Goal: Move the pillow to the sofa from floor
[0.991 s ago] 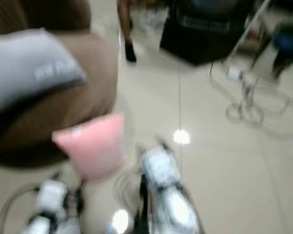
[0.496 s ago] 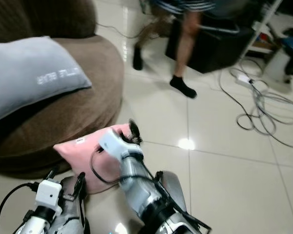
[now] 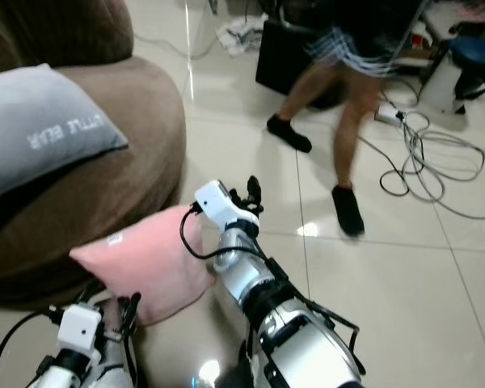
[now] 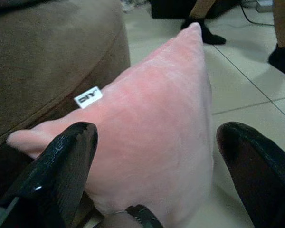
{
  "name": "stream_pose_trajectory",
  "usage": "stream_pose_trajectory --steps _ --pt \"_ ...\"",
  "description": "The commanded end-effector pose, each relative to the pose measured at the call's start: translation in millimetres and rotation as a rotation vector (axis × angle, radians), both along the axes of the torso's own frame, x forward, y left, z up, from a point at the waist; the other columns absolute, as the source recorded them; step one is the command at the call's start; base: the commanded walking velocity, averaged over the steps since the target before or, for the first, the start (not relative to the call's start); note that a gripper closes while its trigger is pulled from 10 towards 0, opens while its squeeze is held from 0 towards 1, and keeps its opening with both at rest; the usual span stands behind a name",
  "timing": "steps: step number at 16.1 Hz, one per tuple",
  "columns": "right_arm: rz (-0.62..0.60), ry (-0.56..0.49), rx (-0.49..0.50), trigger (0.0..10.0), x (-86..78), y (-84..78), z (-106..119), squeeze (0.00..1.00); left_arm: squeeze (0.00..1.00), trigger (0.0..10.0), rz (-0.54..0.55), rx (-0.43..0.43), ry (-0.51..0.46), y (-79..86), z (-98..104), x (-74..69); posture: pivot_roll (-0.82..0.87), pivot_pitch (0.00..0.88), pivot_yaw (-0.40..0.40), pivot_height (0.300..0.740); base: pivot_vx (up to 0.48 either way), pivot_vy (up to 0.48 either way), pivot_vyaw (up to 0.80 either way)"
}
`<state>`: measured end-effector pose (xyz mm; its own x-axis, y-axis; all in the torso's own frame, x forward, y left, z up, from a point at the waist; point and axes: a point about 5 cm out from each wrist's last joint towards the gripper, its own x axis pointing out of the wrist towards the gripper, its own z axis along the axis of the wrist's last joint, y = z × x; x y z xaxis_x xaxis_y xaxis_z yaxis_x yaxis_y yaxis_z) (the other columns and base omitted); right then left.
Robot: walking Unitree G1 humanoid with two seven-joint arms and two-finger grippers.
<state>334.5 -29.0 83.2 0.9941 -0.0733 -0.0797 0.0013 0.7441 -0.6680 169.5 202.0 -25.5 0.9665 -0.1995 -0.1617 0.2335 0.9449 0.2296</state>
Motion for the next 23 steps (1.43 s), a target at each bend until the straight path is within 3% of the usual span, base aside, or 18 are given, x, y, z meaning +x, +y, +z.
stream_pose_trajectory --steps 1,5,6,8,10,14,17,18,19,20,23 --pt "0.495 0.138 0.549 10.0 -135.2 229.8 99.7 0.00 0.00 10.0 -0.032 -0.009 0.134 -7.5 -18.9 -23.3 0.03 0.203 -0.105 0.513 0.401 0.000 0.00" --pt "0.502 0.152 0.548 10.0 -135.4 234.0 105.4 0.00 0.00 10.0 -0.028 0.000 0.142 -5.6 -19.6 -23.8 0.02 0.204 -0.106 0.513 0.000 0.000 0.00" --pt "0.506 0.154 0.549 10.0 -137.4 234.8 104.7 0.00 0.00 10.0 -0.062 -0.009 -0.027 -10.6 24.8 33.3 0.02 0.204 -0.108 0.513 0.000 0.000 0.00" --pt "0.521 0.171 0.555 10.0 -140.6 237.4 104.8 0.00 0.00 10.0 -0.088 -0.022 -0.120 -15.9 61.6 63.4 0.02 0.207 -0.107 0.513 0.000 0.000 0.00" --pt "0.541 0.191 0.549 10.0 -141.0 240.0 106.1 0.00 0.00 10.0 -0.090 -0.021 -0.117 -15.2 61.4 64.2 0.02 0.210 -0.104 0.513 0.000 0.000 0.00" --pt "0.593 0.238 0.456 10.0 -115.7 231.1 107.9 0.00 0.00 10.0 -0.090 -0.021 -0.079 -16.6 67.2 64.7 0.02 0.213 -0.104 0.513 0.000 0.000 0.00" --pt "0.592 0.275 0.446 10.0 -110.3 228.8 106.5 0.00 0.00 10.0 -0.085 -0.019 -0.049 -17.3 72.6 64.3 0.03 0.219 -0.105 0.513 0.000 0.000 0.00" --pt "0.425 0.266 0.598 10.0 -13.8 88.4 31.9 0.00 0.00 10.0 -0.084 -0.016 -0.046 -17.0 72.7 64.2 0.04 0.221 -0.103 0.513 0.000 0.000 0.00" --pt "0.395 0.300 0.409 10.0 -41.2 -123.0 -49.6 0.00 0.00 10.0 -0.083 -0.007 -0.036 -16.3 73.4 64.0 0.04 0.223 -0.102 0.513 0.000 0.000 0.00" --pt "0.416 0.329 0.342 10.0 -60.6 -160.0 -55.4 0.00 0.00 10.0 -0.085 0.003 -0.026 -16.1 74.9 64.2 0.05 0.226 -0.101 0.513 0.000 0.000 0.00" --pt "0.390 0.246 0.416 10.0 -55.8 -145.6 -47.2 0.00 0.00 10.0 -0.137 0.079 0.011 -14.3 80.6 74.6 0.06 0.224 -0.082 0.513 0.000 0.000 0.00"
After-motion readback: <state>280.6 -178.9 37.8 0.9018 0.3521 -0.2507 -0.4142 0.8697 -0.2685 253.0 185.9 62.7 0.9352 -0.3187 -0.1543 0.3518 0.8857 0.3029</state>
